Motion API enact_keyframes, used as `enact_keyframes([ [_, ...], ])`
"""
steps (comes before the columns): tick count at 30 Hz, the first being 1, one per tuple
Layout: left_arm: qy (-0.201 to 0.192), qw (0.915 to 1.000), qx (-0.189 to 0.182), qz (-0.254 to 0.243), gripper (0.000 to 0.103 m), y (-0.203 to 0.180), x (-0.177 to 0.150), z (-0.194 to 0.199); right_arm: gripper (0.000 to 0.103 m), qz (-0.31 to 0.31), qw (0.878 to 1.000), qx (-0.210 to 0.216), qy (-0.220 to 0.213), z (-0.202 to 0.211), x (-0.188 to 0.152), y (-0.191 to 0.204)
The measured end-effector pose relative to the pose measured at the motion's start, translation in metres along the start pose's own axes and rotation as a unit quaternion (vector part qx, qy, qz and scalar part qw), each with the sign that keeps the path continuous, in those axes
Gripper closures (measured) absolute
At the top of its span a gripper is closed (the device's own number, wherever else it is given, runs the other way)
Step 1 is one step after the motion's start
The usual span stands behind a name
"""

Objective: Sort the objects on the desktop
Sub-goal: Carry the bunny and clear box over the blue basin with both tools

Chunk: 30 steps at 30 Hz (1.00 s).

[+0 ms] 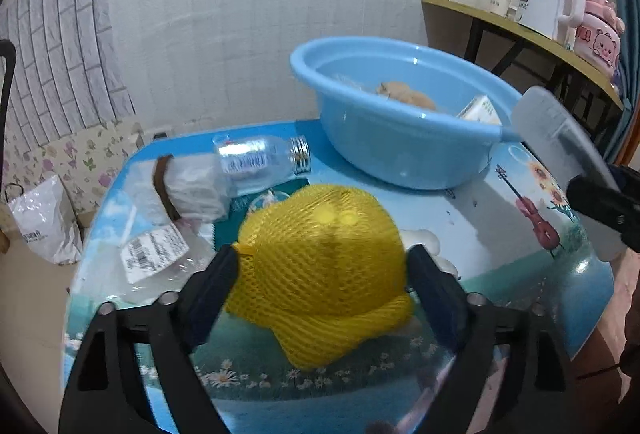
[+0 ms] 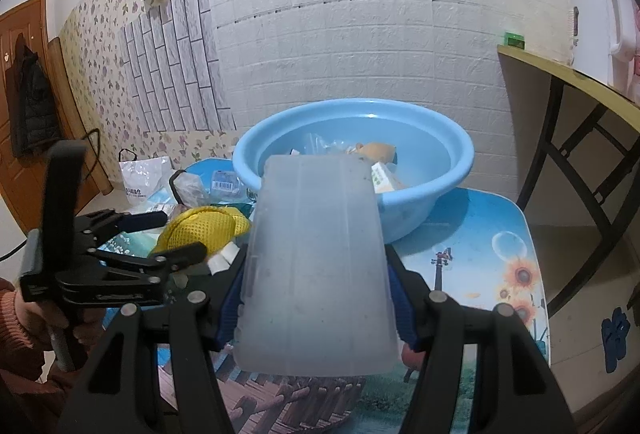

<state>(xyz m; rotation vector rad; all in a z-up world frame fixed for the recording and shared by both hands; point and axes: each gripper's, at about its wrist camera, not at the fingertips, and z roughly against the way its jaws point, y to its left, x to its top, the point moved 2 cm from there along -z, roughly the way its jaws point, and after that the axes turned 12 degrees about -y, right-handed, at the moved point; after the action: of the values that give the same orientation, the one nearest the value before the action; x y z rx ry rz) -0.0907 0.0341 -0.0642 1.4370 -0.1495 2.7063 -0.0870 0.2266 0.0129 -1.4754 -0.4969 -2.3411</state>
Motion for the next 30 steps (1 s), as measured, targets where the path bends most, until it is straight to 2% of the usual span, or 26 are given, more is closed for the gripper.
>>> enact_keyframes([
  [3,0.004,1.0000,-0.009,0.001,0.009,-0.002,-0.004,-0.005,0.042,0.000,1.000,0.000,0.000,0.000,0.000,-0.001],
  [7,0.003,0.9997,-0.023,-0.003,0.025,-0.003,-0.005,-0.003,0.042,-0.002,1.000,-0.001,0.001,-0.002,0.001,-0.001],
  [9,-0.001,0.9996,-0.029,0.001,0.028,-0.002,-0.004,-0.001,0.042,-0.002,1.000,-0.002,0.001,-0.002,0.001,-0.001],
  [16,-0.037,0.9986,-0.033,0.016,0.029,0.001,0.012,0.018,0.042,-0.002,1.000,-0.002,-0.003,-0.002,0.003,-0.002],
  [23,-0.101,0.9944,-0.021,0.022,0.028,0.001,0.045,0.048,0.042,-0.006,1.000,0.004,-0.015,-0.005,0.014,-0.003],
  [30,-0.122,0.9917,-0.036,0.015,0.028,-0.009,0.070,0.047,0.042,-0.015,1.000,-0.004,-0.014,-0.023,0.023,-0.013],
])
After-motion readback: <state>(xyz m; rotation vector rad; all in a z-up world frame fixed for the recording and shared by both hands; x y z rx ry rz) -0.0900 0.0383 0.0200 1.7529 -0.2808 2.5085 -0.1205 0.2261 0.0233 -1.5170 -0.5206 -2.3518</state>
